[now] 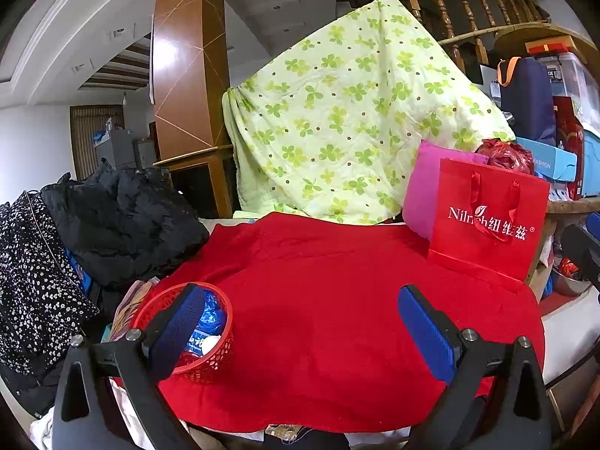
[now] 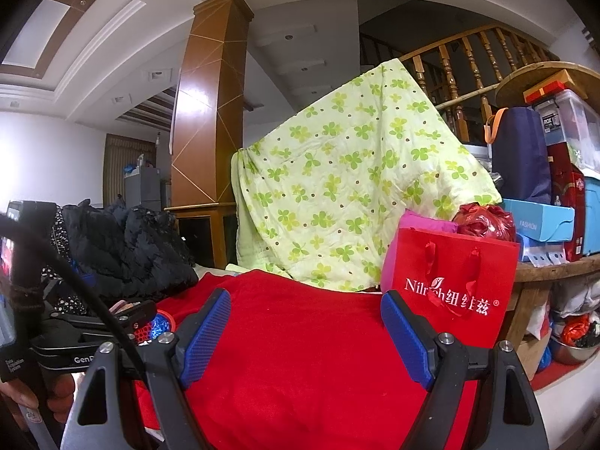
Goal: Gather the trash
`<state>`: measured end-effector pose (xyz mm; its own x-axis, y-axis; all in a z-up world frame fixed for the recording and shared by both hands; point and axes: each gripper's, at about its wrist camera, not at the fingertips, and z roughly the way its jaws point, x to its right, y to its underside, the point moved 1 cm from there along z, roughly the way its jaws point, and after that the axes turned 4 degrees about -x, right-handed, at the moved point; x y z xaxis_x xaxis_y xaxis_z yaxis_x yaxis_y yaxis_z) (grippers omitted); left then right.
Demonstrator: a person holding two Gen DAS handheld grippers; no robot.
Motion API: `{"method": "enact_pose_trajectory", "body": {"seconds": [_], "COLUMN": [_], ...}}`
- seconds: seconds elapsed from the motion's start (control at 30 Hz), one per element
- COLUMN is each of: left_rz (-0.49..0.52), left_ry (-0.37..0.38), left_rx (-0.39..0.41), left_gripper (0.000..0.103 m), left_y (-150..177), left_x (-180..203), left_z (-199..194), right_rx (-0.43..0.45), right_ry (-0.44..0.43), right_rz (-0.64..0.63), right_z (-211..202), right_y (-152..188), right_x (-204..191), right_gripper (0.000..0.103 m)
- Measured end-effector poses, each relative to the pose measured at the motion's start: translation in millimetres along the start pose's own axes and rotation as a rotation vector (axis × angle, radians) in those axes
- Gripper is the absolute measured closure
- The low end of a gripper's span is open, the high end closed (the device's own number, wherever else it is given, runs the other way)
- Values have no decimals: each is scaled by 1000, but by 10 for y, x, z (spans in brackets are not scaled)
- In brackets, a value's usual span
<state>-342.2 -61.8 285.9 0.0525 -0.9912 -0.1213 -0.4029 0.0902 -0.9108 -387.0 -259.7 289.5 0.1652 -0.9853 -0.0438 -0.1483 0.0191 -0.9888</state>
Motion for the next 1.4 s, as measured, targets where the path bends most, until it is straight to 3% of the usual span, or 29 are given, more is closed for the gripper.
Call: {"method": "enact_pose_trajectory", "body": {"seconds": [1.4], "left_rz": [-8], "left_ry": [24], "left_rx": [17], "left_gripper": [1], "left_y": [14], "left_x": [-90], "left_z": [-136], "right_rx": [2], "right_ry": [2], "right_rz": [-8], "right_z": [-55], "right_y": [-123], "right_x": [-305], "right_gripper": [18]}}
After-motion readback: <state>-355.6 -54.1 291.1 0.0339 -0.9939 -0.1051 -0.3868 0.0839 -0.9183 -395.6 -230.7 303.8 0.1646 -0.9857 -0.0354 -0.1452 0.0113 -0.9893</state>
